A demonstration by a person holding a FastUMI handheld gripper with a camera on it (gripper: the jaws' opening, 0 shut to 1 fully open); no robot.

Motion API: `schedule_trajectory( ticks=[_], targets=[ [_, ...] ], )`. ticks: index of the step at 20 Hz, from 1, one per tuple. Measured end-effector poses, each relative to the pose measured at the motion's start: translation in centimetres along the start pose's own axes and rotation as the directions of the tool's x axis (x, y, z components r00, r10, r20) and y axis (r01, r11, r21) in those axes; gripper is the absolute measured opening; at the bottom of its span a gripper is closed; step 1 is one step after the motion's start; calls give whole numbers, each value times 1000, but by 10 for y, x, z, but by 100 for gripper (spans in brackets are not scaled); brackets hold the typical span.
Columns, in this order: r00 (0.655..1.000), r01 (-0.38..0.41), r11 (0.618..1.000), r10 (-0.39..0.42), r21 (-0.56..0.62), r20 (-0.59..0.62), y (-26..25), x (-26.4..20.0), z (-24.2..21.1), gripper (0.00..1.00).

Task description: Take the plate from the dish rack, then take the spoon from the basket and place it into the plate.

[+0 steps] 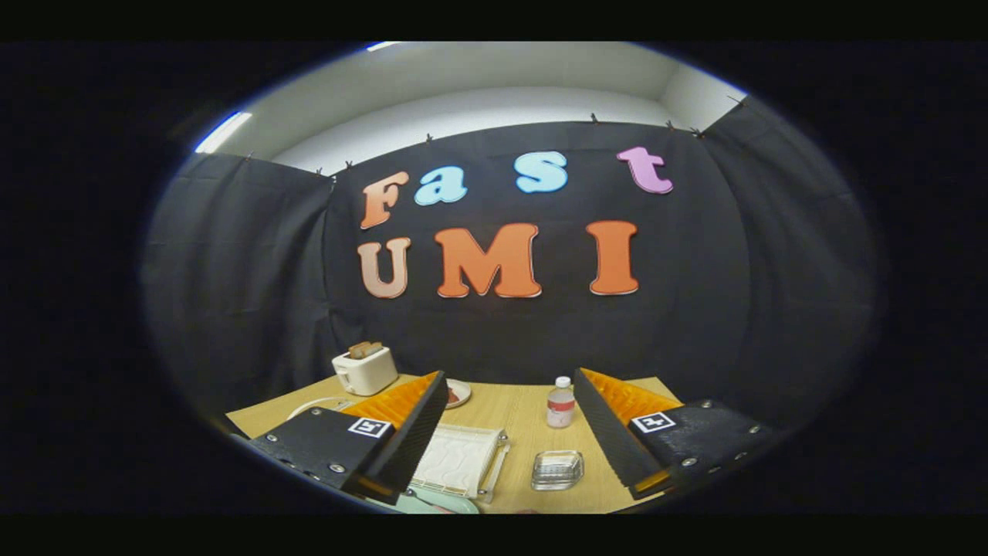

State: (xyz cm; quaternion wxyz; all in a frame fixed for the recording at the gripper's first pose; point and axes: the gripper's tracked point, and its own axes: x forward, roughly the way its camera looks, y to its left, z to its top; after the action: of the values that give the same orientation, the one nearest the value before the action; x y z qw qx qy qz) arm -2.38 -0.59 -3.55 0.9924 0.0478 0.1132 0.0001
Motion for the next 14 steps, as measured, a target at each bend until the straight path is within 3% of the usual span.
schedule_trajectory(
  ticks=[14],
  targets=[
    [994,-12,999,17,-46,112,24,5,50,98]
  ],
)
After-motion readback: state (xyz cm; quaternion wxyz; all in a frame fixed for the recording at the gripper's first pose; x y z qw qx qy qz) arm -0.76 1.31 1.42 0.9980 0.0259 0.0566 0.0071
